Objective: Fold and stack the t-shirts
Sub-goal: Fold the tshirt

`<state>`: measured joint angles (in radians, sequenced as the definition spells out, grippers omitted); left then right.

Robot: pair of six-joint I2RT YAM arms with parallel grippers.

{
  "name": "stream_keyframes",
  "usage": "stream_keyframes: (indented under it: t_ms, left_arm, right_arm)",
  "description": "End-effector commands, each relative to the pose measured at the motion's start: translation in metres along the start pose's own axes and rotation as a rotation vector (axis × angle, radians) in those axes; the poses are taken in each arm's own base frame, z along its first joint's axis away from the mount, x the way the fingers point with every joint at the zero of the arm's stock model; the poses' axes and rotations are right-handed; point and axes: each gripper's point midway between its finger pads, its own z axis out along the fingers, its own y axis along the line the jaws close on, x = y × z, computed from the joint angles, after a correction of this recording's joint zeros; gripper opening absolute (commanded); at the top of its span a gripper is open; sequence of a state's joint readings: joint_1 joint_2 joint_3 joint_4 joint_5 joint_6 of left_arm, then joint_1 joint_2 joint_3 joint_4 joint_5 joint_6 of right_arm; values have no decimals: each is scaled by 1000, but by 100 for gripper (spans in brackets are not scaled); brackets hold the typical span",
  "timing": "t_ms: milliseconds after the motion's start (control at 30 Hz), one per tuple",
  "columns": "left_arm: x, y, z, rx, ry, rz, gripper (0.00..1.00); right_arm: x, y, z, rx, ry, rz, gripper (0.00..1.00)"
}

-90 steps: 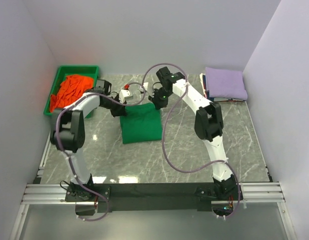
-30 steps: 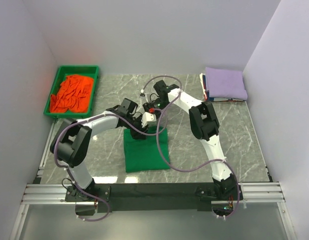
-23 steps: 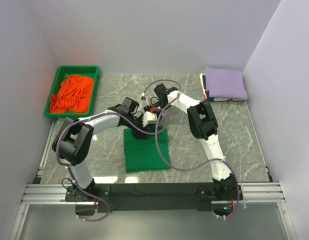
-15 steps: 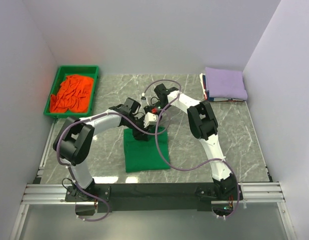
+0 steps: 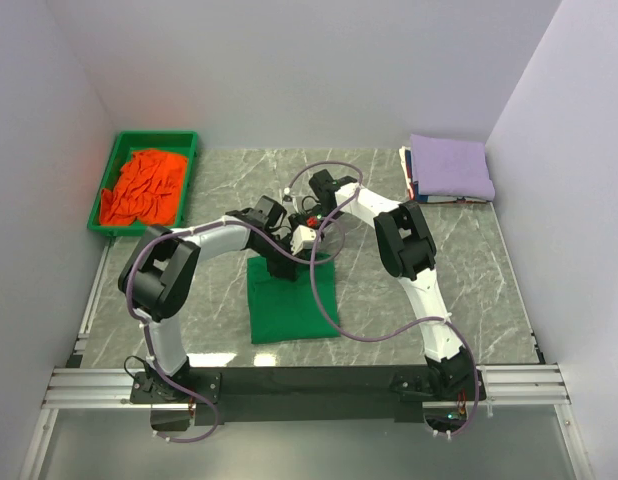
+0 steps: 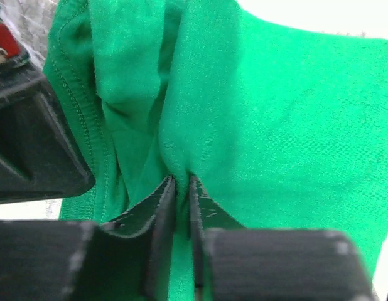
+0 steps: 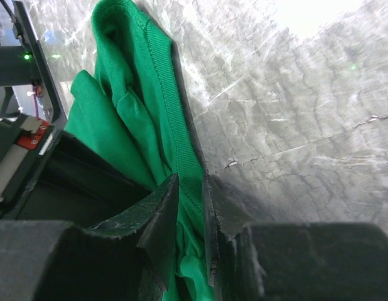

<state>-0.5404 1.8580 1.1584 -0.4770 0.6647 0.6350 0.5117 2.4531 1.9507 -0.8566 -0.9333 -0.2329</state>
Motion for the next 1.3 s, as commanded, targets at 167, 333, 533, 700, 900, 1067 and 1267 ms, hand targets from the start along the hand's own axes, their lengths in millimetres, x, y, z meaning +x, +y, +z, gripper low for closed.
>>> stream_keyframes:
  t_ms: [167, 333, 533, 700, 900, 1067, 1267]
  left_arm:
    - [-49, -18, -46, -48, -64, 127, 1]
    - [-51, -17, -60, -105, -47, 183, 1]
    - [-59, 12, -68, -199, -50, 220, 1]
    - [-60, 48, -66, -292, -72, 228, 1]
    - [-43, 63, -44, -301, -57, 240, 1]
    - [-48, 60, -39, -279, -92, 271, 1]
    - [-46, 54, -39, -272, -84, 288, 1]
  right_arm:
    - [23, -21, 7, 56, 54, 4, 28]
    - [23, -21, 8, 50, 56, 4, 27]
    - [23, -21, 7, 51, 56, 2, 27]
    - [23, -21, 8, 47, 60, 2, 27]
    - [15, -24, 4, 57, 41, 4, 27]
    - [-3, -27, -8, 73, -3, 8, 27]
    - [-25, -28, -26, 118, -65, -17, 28]
